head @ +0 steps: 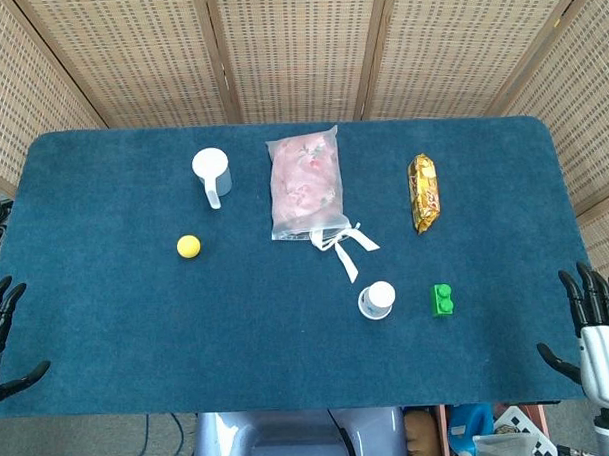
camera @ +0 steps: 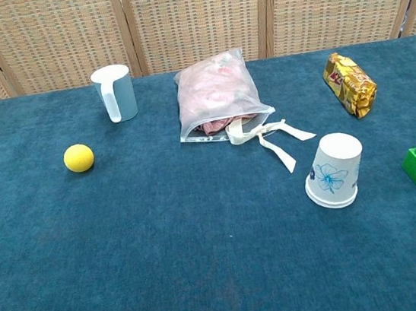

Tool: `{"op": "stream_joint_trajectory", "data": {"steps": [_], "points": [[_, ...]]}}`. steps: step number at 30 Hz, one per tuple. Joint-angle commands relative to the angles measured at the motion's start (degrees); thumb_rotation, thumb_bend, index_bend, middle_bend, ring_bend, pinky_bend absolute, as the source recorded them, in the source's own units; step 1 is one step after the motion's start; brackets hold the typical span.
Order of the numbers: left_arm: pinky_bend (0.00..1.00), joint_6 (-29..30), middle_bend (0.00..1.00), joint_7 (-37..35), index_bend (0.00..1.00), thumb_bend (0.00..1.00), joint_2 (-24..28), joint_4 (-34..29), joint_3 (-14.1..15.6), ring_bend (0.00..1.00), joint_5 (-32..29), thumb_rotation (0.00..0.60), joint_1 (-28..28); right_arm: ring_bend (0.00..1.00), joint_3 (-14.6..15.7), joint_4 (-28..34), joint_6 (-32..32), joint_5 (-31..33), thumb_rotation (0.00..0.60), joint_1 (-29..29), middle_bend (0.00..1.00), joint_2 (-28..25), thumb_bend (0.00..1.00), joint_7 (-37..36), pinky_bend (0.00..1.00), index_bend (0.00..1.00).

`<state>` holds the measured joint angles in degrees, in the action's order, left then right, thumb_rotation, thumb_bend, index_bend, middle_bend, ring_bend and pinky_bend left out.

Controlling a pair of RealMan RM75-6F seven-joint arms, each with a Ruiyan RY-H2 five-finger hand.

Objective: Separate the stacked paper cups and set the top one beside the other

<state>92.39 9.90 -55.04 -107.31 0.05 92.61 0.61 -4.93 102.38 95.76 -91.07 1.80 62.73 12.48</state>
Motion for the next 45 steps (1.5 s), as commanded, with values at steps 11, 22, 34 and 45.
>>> {"op": "stream_joint_trajectory", "data": {"steps": [11, 22, 34, 45], "points": [[0.00, -0.41, 0.00, 1.87, 0.00, 0.12, -1.26, -0.14, -1.16, 0.00, -1.26, 0.600, -0.54, 0.00, -1.82, 5.24, -21.77, 1.55, 0.600, -13.48, 0.00, -3.77, 0.00, -1.76, 0.00, 0.01], [0.00, -2.74, 0.00, 3.10, 0.00, 0.12, -1.68, -0.52, -2.70, 0.00, -4.99, 0.600, -1.96, 0.00, -9.32, 7.10, -41.29, 23.19, 0.600, -29.13, 0.00, 3.50, 0.04, 2.42, 0.00, 0.25], [0.00, -4.05, 0.00, 3.25, 0.00, 0.12, -1.50, -0.64, -2.91, 0.00, -6.46, 0.600, -2.62, 0.00, -9.08, 2.60, -44.43, 37.99, 0.600, -35.56, 0.00, 9.33, 0.18, 4.81, 0.00, 0.29], [0.00, -3.91, 0.00, 3.50, 0.00, 0.12, -1.51, -0.92, -2.69, 0.00, -6.27, 0.600, -2.62, 0.00, -7.75, 1.64, -43.79, 41.67, 0.600, -38.30, 0.00, 11.79, 0.22, 5.51, 0.00, 0.30]]}}
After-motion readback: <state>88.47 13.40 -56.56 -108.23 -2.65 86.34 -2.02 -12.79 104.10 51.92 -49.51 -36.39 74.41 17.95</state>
